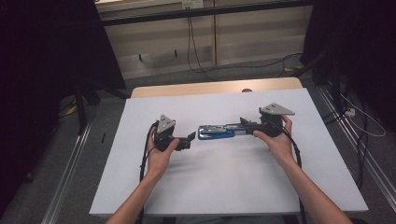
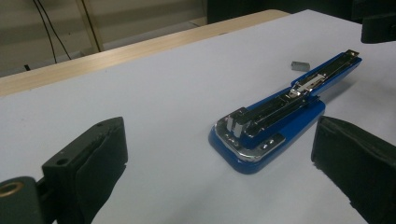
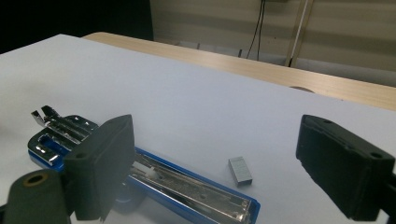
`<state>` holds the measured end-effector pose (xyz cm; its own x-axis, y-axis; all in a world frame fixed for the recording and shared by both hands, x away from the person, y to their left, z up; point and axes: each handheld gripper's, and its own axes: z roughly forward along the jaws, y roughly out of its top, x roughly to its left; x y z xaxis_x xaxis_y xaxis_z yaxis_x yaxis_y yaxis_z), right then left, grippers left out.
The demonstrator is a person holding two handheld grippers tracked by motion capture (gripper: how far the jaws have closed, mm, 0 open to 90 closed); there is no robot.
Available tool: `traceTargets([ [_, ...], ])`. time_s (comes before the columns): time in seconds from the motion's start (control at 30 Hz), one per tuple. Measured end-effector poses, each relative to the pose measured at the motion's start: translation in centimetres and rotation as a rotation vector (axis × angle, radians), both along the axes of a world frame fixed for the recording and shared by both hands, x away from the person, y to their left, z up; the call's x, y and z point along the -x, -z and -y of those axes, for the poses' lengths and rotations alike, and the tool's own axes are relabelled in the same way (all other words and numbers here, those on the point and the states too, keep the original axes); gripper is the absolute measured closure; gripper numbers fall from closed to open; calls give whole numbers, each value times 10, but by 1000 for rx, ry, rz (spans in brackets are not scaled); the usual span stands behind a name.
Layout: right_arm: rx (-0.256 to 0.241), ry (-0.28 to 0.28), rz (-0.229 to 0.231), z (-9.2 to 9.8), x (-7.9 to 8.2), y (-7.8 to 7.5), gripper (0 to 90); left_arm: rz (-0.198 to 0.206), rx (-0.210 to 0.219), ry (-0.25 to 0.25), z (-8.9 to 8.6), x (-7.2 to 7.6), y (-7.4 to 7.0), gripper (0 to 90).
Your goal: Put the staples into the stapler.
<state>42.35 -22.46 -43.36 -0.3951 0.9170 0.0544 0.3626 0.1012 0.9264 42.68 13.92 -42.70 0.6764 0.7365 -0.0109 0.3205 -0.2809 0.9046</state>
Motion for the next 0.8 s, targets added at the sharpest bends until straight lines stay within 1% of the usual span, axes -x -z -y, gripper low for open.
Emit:
traceTargets([
  [0.07, -3, -4, -5, 1, -1, 0, 126, -1, -7, -3, -5, 2, 2, 38],
  [0.1, -4, -5, -8, 2, -2, -1, 129, -1, -4, -12, -6, 3, 2, 38],
  [0.13, -6, -8, -11, 2, -3, -1, 137, -1, 7, -5, -9, 4, 2, 39],
  [0.2, -11, -16, -13, 3, -4, -3, 145, -7, 14, 0, -13, 6, 3, 41],
  [0.3, -19, -28, -11, 3, -5, -6, 155, 4, 8, -1, -15, 11, 3, 40],
  [0.37, -8, -27, -18, 3, -7, -8, 152, 2, 1, -2, -15, 16, 3, 40],
  [0.43, -9, -27, -19, 3, -8, -10, 163, -6, -5, -1, -17, 24, 4, 37],
  [0.57, -12, -32, -20, 5, -10, -12, 167, 2, -16, 8, -19, 35, 3, 37],
  [0.6, -15, -32, -26, 6, -11, -12, 168, 3, -13, 5, -19, 38, 3, 37],
  [0.67, -16, -30, -28, 8, -14, -12, 163, 3, 9, 5, -21, 43, 2, 37],
  [0.7, -25, -33, -43, 9, -15, -12, 157, 8, 14, 4, -22, 46, 1, 36],
  [0.73, -35, -38, -67, 9, -16, -11, 159, -6, 20, 12, -23, 49, 1, 37],
  [0.77, -25, -51, -97, 10, -19, -11, 160, -19, 22, 25, -24, 50, 1, 36],
  [0.8, -18, -55, -112, 10, -20, -11, 158, -25, 36, 32, -26, 52, 1, 39],
])
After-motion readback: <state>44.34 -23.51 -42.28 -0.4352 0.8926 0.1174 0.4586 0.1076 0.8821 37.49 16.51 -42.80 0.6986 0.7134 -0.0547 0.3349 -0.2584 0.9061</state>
